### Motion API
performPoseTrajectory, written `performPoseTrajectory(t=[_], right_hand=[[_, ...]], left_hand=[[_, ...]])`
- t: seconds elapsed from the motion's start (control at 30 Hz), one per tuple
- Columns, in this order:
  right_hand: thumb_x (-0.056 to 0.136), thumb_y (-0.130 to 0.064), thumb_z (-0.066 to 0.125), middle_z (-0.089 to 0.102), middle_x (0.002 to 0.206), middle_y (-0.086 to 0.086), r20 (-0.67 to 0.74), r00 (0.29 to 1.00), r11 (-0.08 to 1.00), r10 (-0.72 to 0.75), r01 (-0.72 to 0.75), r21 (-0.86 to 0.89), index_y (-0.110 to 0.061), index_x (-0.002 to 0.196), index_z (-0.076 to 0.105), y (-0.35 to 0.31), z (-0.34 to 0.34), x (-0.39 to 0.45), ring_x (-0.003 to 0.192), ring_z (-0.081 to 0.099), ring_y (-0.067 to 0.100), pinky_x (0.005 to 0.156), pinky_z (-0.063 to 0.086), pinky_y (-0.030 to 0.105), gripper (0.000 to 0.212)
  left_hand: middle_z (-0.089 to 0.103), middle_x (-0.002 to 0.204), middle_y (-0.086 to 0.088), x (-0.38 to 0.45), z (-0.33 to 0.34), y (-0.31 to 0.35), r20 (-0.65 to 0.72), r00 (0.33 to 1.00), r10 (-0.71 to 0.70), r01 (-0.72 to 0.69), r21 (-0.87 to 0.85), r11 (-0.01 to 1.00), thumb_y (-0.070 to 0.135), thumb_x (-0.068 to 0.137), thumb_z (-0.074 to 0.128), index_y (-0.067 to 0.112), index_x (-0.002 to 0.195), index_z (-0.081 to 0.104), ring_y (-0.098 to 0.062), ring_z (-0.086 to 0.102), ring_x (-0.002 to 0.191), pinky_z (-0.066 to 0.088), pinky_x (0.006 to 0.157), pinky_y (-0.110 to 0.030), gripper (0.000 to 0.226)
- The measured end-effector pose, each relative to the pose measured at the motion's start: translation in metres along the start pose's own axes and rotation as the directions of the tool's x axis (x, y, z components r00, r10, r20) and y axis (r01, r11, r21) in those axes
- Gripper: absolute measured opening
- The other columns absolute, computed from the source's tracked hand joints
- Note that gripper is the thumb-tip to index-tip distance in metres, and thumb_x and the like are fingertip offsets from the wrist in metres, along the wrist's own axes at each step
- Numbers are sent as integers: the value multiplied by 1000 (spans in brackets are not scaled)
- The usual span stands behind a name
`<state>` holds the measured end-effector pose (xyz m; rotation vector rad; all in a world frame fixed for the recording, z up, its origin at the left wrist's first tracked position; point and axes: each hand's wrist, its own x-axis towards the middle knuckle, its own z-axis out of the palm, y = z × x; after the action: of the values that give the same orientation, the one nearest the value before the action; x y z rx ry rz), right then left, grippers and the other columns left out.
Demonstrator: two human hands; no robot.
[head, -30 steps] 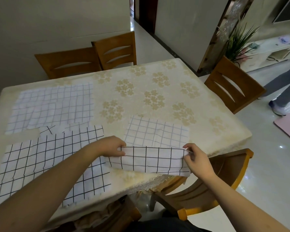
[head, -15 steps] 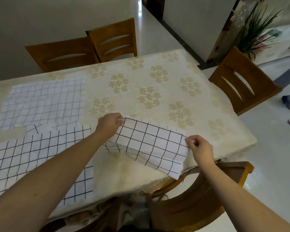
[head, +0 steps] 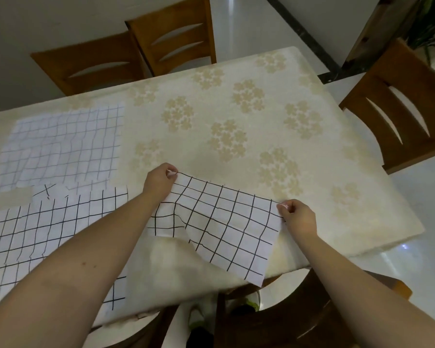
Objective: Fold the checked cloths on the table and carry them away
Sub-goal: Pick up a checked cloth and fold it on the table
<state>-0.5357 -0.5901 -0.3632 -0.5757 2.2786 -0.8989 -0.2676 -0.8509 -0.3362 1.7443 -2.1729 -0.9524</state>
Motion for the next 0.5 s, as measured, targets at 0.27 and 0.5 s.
performPoseTrajectory(t=[0.27, 0.5], right_hand=[[92, -23, 62, 67, 80, 5, -31, 999, 999, 34, -34, 0, -13, 91, 68, 4, 13, 16, 69, 56, 16, 58, 40, 19, 12], [91, -23, 61, 65, 81, -2, -72, 997, 999, 40, -39, 16, -18, 96, 69, -1, 18, 16, 84, 63, 23, 64, 39, 28, 11]], left_hand=[[61, 98, -3, 20, 7, -6, 25, 988, -152, 153, -124, 980, 37, 96, 58, 17, 118, 58, -18, 56, 76, 39, 56, -22, 29], [63, 110, -2, 15, 4, -37, 125, 958, -257, 283, -275, 919, 46, 91, 62, 25, 122, 55, -22, 63, 99, 48, 85, -33, 38]])
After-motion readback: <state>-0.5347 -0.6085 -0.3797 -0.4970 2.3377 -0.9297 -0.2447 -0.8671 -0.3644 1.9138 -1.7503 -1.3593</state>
